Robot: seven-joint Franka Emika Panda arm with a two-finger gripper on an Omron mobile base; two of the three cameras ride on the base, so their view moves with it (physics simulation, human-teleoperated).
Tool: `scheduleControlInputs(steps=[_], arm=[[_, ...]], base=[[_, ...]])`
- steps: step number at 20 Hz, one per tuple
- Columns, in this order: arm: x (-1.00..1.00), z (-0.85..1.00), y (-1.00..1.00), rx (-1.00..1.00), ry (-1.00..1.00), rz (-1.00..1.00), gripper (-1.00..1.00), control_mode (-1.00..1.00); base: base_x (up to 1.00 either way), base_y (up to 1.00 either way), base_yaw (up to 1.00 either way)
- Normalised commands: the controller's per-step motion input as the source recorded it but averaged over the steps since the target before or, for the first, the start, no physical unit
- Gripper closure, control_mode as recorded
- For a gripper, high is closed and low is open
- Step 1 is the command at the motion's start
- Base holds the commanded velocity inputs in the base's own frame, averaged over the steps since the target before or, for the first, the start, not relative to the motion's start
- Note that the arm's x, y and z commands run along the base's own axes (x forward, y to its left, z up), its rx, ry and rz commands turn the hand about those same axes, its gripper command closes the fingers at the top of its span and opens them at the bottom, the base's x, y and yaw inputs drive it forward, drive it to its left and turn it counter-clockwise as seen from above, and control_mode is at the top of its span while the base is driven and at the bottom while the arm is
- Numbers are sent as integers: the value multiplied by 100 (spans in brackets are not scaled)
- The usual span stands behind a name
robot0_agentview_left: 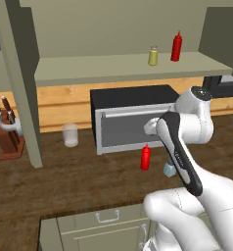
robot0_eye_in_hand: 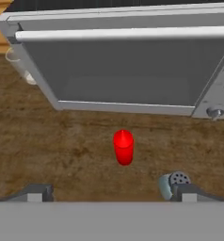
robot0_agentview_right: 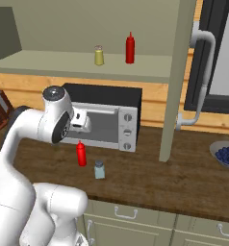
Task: Put the shaker and condiment bottle from the counter next to their counterparts in the cabinet.
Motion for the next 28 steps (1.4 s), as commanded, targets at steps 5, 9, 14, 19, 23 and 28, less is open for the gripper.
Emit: scheduleControlInputs(steps=[5, 9, 14, 19, 23, 28], arm=[[-21, -11, -10, 7, -27, 0, -100, -100], [-18, -11, -12, 6, -24, 0, -100, -100], [-6, -7, -14, 6, -22, 0, -100, -100], [0, -6, -16, 4, -23, 0, -100, -100], [-2, -19, -18, 4, -25, 0, -100, -100], [-7, -32, -15, 2, -24, 0, -100, -100]], base=[[0, 0, 0], [0, 0, 0], [0, 0, 0], [0, 0, 0], [0, 0, 0], [0, 0, 0]])
